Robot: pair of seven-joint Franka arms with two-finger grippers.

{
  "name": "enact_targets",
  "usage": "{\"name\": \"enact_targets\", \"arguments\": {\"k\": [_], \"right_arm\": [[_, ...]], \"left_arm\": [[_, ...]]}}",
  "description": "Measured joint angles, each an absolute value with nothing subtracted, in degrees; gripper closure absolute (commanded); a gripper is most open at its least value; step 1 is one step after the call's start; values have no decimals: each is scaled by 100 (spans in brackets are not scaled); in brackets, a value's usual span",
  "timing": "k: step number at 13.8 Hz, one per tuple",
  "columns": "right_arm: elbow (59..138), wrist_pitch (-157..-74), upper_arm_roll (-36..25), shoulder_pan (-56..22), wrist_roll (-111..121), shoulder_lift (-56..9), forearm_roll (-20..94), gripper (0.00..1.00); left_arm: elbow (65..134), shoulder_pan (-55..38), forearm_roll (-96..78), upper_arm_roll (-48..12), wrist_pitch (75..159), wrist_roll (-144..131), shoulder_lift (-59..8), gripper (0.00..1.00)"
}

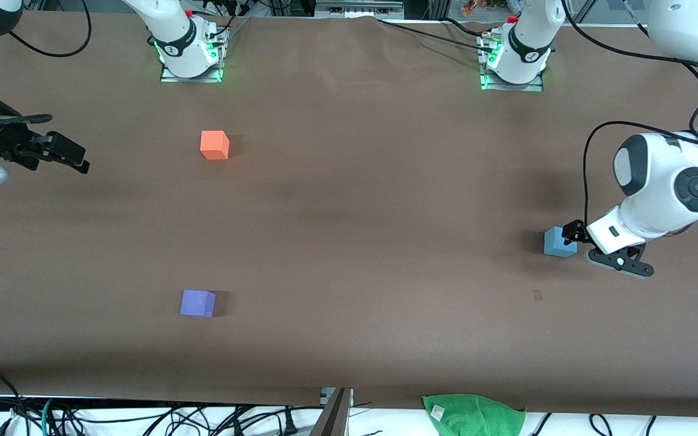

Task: Place blue block between orange and purple blocks
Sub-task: 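Reach the left gripper down over the light blue cube, then close the left gripper on the light blue cube and lift it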

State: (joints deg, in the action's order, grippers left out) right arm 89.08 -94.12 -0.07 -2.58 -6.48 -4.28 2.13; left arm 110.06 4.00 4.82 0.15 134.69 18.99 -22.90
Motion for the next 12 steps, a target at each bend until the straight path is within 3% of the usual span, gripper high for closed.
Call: {"name": "enact_targets", "arguments": {"k": [4,10,12], "right_arm": [[8908,-9407,-7,-258,-650,-449,233,0],[8910,-9390,-11,-252,-649,-515,233,0],[8910,-9390,-14,-251,-649,-565,233,0]], "left_arm": [[11521,479,495,14,14187,1906,-2378,0],[11780,483,495,-10,14578,1905,-2602,0],[11910,486,495,-10,14884,1904,-2700,57]]}}
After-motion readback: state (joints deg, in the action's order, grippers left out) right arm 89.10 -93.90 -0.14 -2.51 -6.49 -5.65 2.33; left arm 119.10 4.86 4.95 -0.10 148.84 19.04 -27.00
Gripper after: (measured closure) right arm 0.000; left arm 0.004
